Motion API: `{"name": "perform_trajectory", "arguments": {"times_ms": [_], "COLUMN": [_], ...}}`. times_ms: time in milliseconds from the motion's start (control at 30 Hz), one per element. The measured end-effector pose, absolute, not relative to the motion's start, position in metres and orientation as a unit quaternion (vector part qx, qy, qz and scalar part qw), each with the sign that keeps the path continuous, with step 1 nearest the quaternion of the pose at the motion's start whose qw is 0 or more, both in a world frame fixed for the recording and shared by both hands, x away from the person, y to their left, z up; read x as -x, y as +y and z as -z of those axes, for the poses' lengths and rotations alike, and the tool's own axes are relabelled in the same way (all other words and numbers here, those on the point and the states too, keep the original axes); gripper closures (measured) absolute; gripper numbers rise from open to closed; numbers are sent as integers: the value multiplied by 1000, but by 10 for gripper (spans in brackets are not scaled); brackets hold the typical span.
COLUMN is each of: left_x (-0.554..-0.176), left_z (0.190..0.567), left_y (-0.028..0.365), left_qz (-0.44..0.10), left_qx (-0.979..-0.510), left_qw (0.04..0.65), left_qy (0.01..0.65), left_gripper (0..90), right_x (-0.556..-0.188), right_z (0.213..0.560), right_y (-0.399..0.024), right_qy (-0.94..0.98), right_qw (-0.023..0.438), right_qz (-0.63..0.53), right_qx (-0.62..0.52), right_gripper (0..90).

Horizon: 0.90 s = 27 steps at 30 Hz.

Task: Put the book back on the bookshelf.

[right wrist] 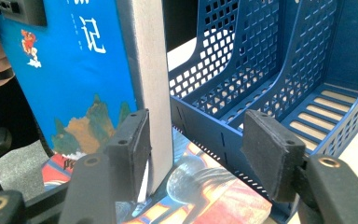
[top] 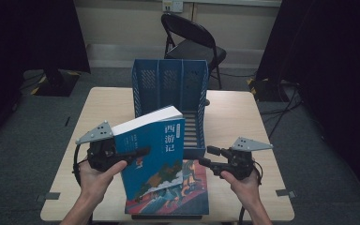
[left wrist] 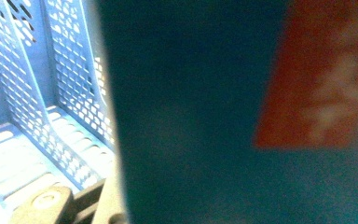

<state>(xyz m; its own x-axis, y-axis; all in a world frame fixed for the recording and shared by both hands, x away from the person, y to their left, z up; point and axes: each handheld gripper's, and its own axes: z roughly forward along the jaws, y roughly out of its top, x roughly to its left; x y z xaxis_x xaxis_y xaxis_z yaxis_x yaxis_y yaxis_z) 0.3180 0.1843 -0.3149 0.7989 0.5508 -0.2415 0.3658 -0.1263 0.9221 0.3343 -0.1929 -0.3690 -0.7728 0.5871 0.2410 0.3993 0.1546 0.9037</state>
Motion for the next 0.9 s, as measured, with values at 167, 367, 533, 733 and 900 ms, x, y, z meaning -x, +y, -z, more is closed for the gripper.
{"name": "perform_trajectory", "arguments": {"times_ms": [167, 367, 533, 733, 900], "left_x": [-319, -321, -323, -331, -339], "left_z": [306, 297, 288, 283, 277], "left_y": [189, 197, 202, 212, 222], "left_qz": [-88, -104, -125, -121, -131], "left_qx": [-737, -727, -726, -705, -690], "left_qw": [592, 597, 588, 604, 613], "left_qy": [313, 322, 334, 351, 364], "left_gripper": [618, 619, 620, 620, 619], "right_x": [-336, -336, -337, -338, -338], "right_z": [369, 372, 377, 378, 377], "right_y": [-191, -192, -193, -194, -195], "right_qy": [755, 757, 758, 757, 756], "right_qw": [86, 86, 83, 82, 87], "right_qz": [-562, -558, -555, -554, -555], "right_qx": [-327, -329, -333, -336, -335], "right_gripper": [405, 384, 365, 359, 359]}}
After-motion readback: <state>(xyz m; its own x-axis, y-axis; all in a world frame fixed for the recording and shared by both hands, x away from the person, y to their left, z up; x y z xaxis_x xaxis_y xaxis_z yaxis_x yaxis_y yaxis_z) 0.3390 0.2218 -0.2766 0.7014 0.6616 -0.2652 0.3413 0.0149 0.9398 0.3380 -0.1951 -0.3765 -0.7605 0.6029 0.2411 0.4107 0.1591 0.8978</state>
